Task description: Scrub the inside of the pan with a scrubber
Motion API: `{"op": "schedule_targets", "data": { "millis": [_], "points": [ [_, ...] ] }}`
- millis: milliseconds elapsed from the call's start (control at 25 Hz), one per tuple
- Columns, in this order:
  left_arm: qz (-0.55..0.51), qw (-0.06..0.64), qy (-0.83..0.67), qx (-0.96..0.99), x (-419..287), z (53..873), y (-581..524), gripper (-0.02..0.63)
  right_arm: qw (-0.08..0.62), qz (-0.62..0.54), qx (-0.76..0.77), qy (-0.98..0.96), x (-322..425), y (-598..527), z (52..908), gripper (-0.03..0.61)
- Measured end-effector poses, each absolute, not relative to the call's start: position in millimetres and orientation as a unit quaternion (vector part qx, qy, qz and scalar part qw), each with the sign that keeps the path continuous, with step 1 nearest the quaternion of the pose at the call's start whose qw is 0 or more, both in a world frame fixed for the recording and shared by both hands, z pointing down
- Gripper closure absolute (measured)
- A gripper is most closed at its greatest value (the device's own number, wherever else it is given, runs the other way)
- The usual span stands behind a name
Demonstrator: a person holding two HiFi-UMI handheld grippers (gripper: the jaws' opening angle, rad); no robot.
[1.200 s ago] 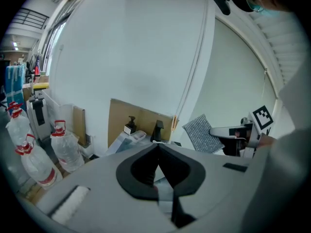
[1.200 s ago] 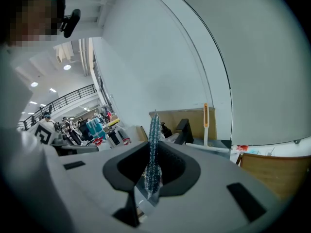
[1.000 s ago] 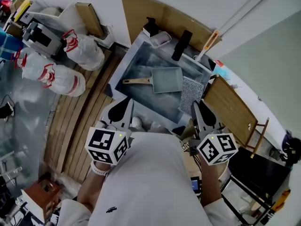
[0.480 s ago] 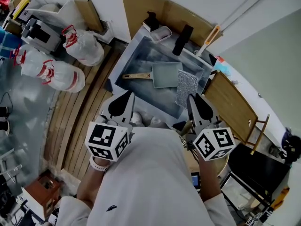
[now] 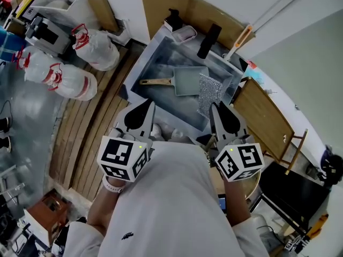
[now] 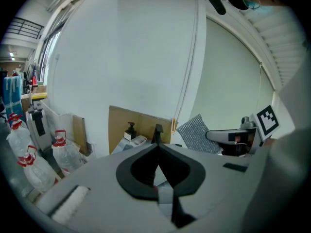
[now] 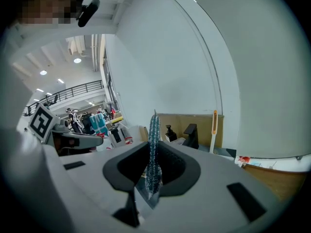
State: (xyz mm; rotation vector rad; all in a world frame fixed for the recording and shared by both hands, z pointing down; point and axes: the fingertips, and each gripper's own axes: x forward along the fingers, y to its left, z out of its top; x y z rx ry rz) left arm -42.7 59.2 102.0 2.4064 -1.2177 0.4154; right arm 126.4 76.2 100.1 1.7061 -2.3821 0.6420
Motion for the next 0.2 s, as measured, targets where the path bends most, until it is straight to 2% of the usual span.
{"op": "schedule_targets", "data": {
  "millis": [200],
  "points": [
    [0.149, 0.204, -0.435, 0.864, -38.7, 101.3, 66.9, 0.618, 0.076, 0.201, 0.57, -0.793, 127.1, 83.1, 98.2, 0.531]
  ]
}}
